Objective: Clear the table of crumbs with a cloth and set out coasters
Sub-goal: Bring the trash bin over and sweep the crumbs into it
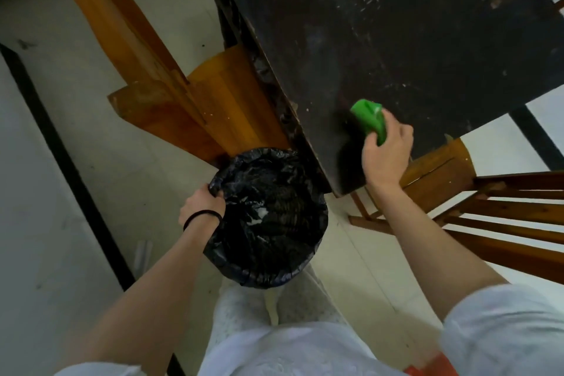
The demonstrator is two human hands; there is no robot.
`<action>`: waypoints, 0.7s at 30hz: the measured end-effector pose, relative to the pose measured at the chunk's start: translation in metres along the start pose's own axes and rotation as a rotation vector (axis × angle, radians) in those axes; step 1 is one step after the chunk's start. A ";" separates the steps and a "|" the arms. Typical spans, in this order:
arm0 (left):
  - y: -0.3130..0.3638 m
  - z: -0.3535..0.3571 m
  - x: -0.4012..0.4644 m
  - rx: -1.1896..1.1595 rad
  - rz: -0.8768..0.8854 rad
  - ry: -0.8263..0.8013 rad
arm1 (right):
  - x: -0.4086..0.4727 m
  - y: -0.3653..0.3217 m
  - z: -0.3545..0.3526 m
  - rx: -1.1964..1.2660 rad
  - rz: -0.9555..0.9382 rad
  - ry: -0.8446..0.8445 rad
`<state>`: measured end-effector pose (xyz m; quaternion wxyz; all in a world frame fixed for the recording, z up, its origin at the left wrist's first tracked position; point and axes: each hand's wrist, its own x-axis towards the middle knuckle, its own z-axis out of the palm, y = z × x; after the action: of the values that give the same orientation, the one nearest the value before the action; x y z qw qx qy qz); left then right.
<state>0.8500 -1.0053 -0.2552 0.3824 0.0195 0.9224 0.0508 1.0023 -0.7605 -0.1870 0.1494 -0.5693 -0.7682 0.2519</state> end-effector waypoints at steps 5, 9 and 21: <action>-0.008 0.006 -0.005 -0.005 0.022 -0.022 | -0.076 0.007 0.023 -0.090 -0.209 -0.401; -0.015 0.011 -0.009 -0.034 0.057 -0.080 | -0.136 0.019 0.032 0.074 -0.155 -0.721; -0.022 0.066 -0.073 0.072 0.300 -0.248 | -0.238 0.091 -0.016 0.155 0.454 -0.353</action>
<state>0.9486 -1.0276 -0.2531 0.4804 0.1766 0.8561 0.0712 1.1564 -0.9625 -0.2103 -0.0035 -0.6607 -0.6140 0.4317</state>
